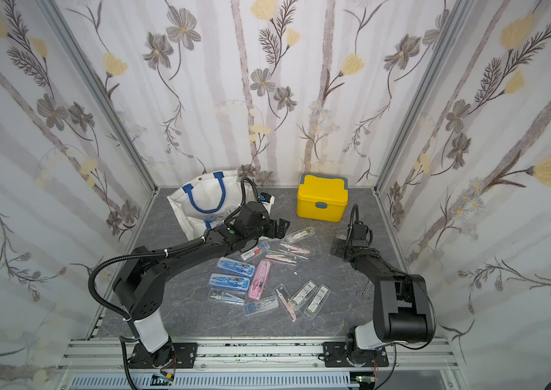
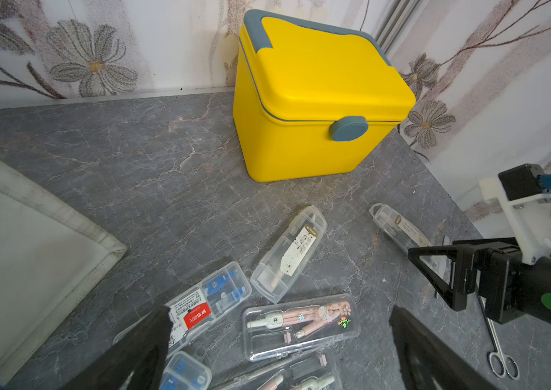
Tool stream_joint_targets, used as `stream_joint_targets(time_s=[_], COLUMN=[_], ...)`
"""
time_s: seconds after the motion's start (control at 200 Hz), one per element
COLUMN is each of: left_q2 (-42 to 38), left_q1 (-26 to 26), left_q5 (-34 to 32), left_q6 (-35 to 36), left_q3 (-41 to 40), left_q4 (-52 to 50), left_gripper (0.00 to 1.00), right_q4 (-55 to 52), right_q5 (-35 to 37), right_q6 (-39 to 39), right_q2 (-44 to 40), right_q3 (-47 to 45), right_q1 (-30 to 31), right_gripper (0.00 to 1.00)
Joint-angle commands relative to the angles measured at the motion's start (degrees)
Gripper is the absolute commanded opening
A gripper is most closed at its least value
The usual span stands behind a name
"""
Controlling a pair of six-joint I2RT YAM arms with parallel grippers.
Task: Put the compass set into the canvas bag
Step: Pick up the compass set at the center of the board.
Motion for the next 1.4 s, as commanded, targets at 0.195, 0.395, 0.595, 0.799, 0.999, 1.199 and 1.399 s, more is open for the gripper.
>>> stream_joint_targets(time_s=[0.195, 0.395, 0.595, 0.799, 0.999, 1.199, 1.399], left_q2=[-0.12, 0.16, 0.55, 0.27, 0.53, 0.97, 0.1], left_q1=[-0.05, -0.04, -0.03, 0.0, -0.08, -0.05, -0.02], left_q5=[-0.71, -1.08, -1.61, -1.93, -2.06, -2.01, -3.68], left_q6=[-0.61, -0.22, 0.17, 0.35, 0.79, 0.88, 0.19], left_q3=[-0.18, -0.53, 0.31, 0.08, 0.13, 0.49, -0.15], left_q4=[0.13, 0.06, -0.96, -1.09, -1.19, -1.24, -1.3], left_gripper=[1.0, 1.0, 1.0, 1.0, 1.0, 1.0, 1.0], right_q4=[-2.12, -2.03, -1.91, -3.17, -4.25, -5.32, -5.71], right_q5=[2.18, -0.63, -4.91, -6.17, -5.3, -6.47, -6.57], right_q6=[-2.2, -5.42, -8.26, -9.29, -9.56, -9.81, -11.14], right_q2=[5.07, 10.59, 13.82, 16.59, 18.22, 19.35, 20.26], right_q3=[5.21, 8.65, 11.42, 13.15, 13.39, 13.91, 14.58], right_q1=[-0.92, -1.88, -2.76, -2.98, -2.96, -2.18, -0.33], right_gripper=[1.0, 1.0, 0.96, 0.9, 0.86, 0.73, 0.62])
